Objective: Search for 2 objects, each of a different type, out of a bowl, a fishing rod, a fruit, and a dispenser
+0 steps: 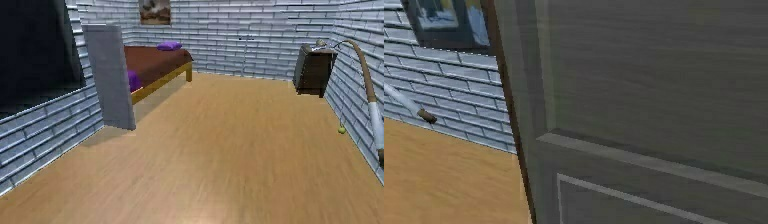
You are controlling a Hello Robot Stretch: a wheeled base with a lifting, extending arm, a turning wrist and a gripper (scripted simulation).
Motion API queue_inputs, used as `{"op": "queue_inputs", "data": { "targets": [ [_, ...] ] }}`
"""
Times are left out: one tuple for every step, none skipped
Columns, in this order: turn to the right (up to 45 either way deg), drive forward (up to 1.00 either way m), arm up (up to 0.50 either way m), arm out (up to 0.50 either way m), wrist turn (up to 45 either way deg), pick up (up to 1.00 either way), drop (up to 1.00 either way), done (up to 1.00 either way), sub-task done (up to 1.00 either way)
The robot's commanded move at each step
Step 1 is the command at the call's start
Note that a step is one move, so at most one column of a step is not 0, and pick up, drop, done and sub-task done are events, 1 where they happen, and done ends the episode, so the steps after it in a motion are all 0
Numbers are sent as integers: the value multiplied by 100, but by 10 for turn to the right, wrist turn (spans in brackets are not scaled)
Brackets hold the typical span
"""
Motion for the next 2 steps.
{"op": "queue_inputs", "data": {
  "targets": [
    [60,0,0,0,0,0,0,0,0],
    [0,65,0,0,0,0,0,0,0]
  ]
}}
